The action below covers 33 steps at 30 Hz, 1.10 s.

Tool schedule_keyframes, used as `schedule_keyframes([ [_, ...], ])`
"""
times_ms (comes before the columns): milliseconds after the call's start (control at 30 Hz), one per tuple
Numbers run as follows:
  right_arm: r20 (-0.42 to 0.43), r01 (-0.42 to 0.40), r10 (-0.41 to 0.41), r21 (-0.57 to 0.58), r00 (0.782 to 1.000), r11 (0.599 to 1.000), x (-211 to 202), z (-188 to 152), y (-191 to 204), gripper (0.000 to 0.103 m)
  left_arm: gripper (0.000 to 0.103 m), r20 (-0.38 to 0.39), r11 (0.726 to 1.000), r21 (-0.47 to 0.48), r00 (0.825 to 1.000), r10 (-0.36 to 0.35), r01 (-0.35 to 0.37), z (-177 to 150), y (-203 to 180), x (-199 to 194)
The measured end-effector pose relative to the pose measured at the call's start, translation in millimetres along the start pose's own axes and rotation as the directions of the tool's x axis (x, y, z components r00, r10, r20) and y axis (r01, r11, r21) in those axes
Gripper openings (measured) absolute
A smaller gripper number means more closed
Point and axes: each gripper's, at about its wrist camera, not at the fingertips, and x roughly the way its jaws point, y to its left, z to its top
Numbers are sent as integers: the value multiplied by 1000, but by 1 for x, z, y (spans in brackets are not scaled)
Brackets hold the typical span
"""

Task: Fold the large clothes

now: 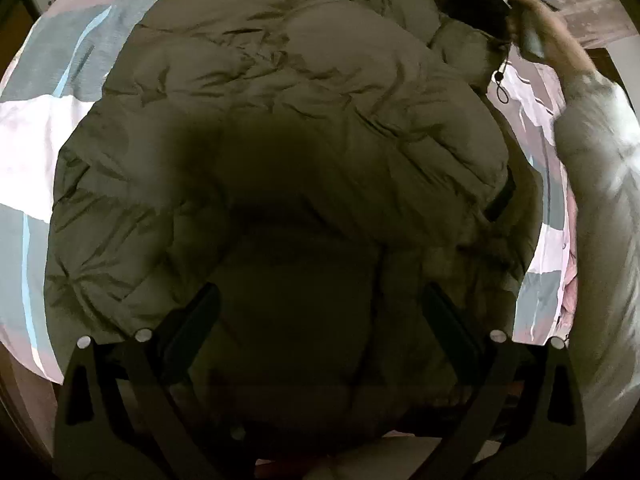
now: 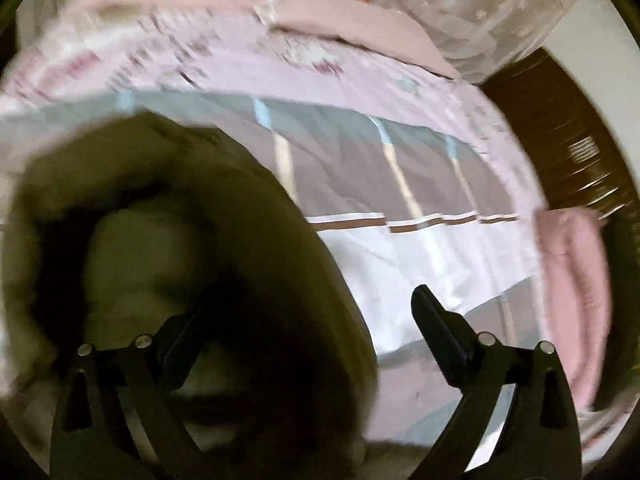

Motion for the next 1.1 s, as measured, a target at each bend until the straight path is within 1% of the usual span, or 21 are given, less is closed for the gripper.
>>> schedule_keyframes([
  [67,-2,7,-7,-4,1000,1000,17,-3,5,16,101,-12,1000,2,1000,9,-9,1,2,5],
  [167,65,-145,138,104,988,984,10,-10,-12,10,101,-30,1000,-17,1000,-1,1,3,0,9],
  [233,137,-188,172,109,975,976,-16,-18,-23,9,101,-32,1000,-17,999,-16,16,1,2,3],
  [300,247,-289,253,119,935,950,-60,-31,-45,9,101,-19,1000,1,999,-26,26,-1,-3,-3],
  [367,360,-422,361,107,860,900,-115,-58,-76,8,101,12,1000,17,1000,-22,22,-6,-5,-14],
  [433,450,-547,474,40,757,836,-171,-98,-111,8,101,43,1000,13,999,-9,8,-9,-2,-20],
  [500,489,-613,546,-27,681,789,-211,-139,-136,8,101,72,1000,-8,997,11,-10,-10,-1,-25],
  [533,508,-653,596,-84,622,752,-236,-174,-154,8,101,84,1000,-20,996,15,-14,-12,2,-28],
  [567,521,-667,621,-126,586,734,-253,-198,-163,8,101,97,999,-32,995,18,-15,-13,5,-32],
  [600,532,-679,660,-200,531,707,-271,-236,-176,8,101,109,999,-44,994,19,-15,-13,7,-36],
  [633,531,-679,690,-263,492,686,-284,-269,-183,8,101,131,998,-61,991,16,-8,-15,11,-42],
  [700,494,-675,731,-333,471,659,-290,-320,-191,9,101,191,995,-98,982,3,16,-17,18,-57],
  [733,450,-678,754,-356,479,643,-285,-343,-192,10,101,235,993,-114,972,5,23,-20,20,-66],
  [767,408,-659,746,-359,526,661,-274,-367,-189,12,101,265,993,-120,964,10,22,-21,21,-72],
  [800,363,-630,718,-346,593,695,-257,-385,-183,15,101,307,992,-123,951,25,14,-22,19,-78],
  [833,324,-612,696,-331,641,718,-242,-395,-179,18,101,343,992,-124,939,38,5,-22,15,-82],
  [900,218,-524,582,-271,784,807,-194,-413,-161,21,101,405,990,-142,913,54,4,-23,12,-90],
  [967,131,-430,483,-299,866,852,-168,-413,-142,27,101,493,983,-183,865,92,0,-26,12,-104],
  [1000,124,-366,431,-353,894,861,-162,-414,-131,30,101,512,982,-188,853,101,-3,-25,14,-109],
  [1033,154,-302,389,-404,908,864,-162,-416,-121,38,101,528,983,-182,843,105,-9,-23,10,-111],
  [1100,237,-165,316,-497,919,852,-167,-422,-107,66,101,525,988,-153,845,105,-28,-18,1,-109],
])
